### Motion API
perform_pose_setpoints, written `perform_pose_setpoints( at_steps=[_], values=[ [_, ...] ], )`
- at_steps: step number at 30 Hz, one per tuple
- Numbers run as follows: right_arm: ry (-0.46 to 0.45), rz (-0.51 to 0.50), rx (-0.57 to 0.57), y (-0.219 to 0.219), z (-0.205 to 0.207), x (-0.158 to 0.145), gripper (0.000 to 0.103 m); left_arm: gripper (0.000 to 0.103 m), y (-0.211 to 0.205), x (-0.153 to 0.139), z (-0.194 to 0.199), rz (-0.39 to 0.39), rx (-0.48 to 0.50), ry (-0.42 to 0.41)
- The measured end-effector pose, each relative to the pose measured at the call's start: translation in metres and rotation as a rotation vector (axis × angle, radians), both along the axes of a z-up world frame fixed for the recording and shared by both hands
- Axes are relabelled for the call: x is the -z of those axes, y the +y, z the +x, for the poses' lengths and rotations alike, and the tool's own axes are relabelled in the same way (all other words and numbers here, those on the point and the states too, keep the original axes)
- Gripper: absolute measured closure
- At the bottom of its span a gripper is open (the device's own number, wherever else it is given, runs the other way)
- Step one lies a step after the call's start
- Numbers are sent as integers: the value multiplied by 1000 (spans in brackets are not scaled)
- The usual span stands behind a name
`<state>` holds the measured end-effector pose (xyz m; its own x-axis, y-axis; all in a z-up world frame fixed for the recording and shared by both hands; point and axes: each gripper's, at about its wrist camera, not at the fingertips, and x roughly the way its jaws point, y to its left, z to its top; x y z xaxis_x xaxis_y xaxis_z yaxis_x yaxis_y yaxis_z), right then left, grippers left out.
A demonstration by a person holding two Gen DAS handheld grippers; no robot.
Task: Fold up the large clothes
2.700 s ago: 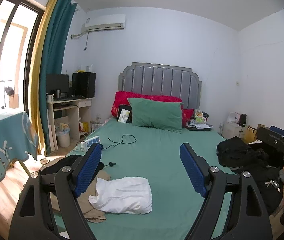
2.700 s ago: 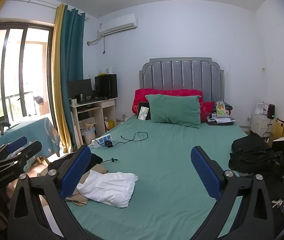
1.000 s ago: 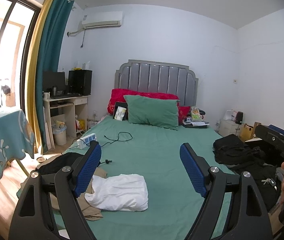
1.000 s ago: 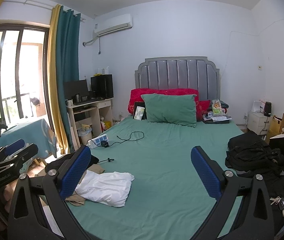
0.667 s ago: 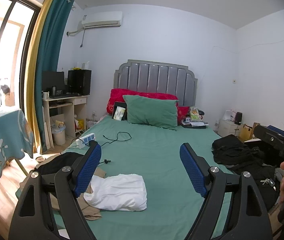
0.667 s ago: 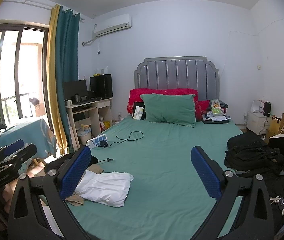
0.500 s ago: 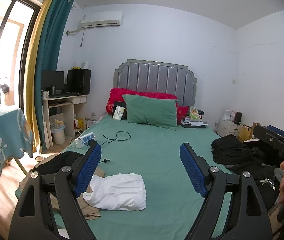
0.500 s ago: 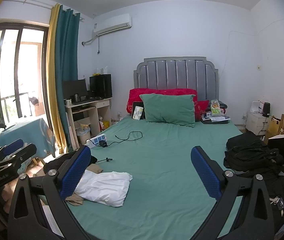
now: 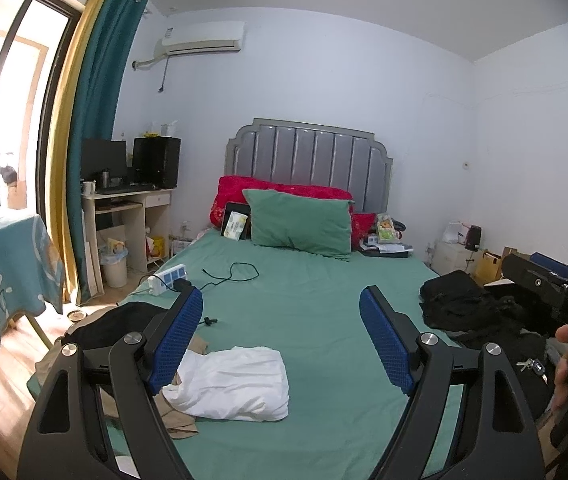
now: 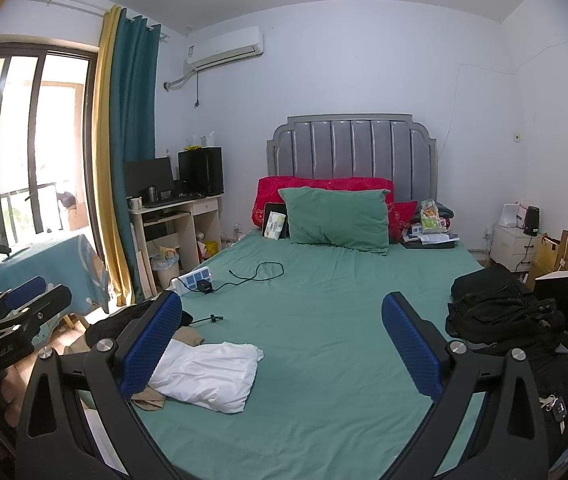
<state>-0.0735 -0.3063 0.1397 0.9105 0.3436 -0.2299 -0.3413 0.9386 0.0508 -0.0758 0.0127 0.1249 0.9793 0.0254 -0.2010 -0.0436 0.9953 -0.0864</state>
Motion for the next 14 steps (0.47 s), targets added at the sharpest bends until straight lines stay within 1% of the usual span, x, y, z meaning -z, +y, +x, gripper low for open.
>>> perform_pose_setpoints(
  at_steps=[6, 14],
  values=[
    [0, -6, 2, -1, 0, 3, 4, 19, -2, 0, 0, 0, 2, 1],
    [15, -9, 3, -3, 6, 8, 4, 19, 3, 6, 9, -10, 3, 24]
  ],
)
